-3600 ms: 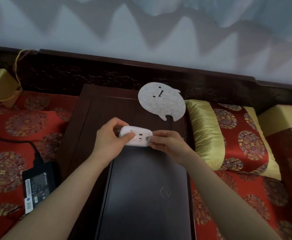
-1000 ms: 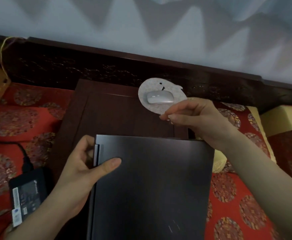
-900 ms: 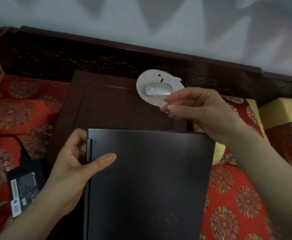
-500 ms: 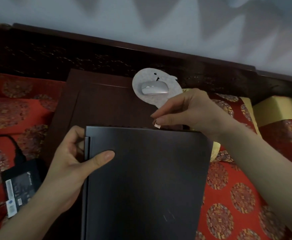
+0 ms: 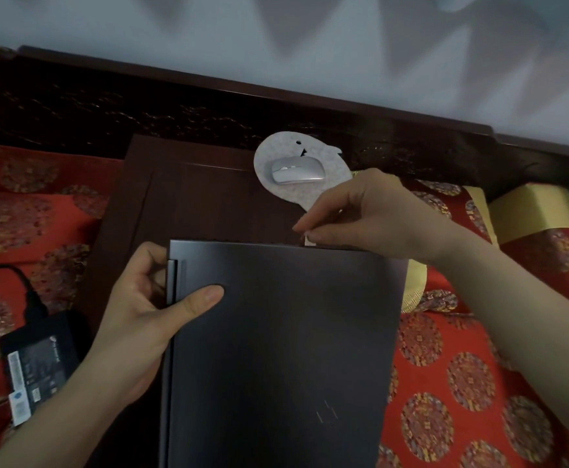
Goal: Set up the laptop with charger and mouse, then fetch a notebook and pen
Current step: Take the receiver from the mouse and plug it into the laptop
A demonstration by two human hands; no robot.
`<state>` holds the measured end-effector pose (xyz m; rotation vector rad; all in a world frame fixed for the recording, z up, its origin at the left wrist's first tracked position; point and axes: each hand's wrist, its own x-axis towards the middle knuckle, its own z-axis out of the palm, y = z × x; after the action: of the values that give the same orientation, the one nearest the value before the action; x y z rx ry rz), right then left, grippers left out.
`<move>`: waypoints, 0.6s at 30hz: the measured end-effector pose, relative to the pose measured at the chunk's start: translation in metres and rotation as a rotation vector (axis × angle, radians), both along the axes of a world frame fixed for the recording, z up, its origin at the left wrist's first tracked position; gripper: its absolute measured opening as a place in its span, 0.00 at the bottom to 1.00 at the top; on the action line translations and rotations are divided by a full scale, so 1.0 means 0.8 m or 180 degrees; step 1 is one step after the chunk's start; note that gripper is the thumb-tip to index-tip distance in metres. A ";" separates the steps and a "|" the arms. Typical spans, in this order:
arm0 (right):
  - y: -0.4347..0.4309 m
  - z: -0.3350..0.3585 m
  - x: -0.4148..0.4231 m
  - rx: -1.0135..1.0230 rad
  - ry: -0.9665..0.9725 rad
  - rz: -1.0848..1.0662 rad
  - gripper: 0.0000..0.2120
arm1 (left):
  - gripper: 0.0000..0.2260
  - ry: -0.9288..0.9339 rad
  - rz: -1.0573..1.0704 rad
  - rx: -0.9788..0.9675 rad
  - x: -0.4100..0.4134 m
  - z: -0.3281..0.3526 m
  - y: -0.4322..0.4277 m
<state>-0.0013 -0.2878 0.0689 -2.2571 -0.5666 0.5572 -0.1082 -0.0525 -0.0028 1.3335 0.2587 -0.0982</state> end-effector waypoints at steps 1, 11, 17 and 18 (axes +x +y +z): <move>-0.002 -0.003 0.001 0.0119 0.0067 -0.0061 0.07 | 0.22 0.0018 -0.0019 -0.0006 0.001 0.000 0.000; -0.009 -0.041 0.015 0.0830 0.0911 -0.0885 0.05 | 0.27 0.0169 -0.0037 -0.0015 0.012 -0.010 -0.001; -0.010 -0.040 0.025 0.0748 0.0866 -0.0861 0.07 | 0.32 0.0231 -0.0060 -0.0017 0.017 -0.010 -0.002; -0.009 -0.039 0.025 0.0717 0.0835 -0.0836 0.07 | 0.32 0.0224 -0.0062 -0.0010 0.017 -0.011 -0.002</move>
<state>0.0185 -0.2953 0.0375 -1.9655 -0.1862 0.6102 -0.0947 -0.0539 -0.0116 1.3310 0.3048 -0.1620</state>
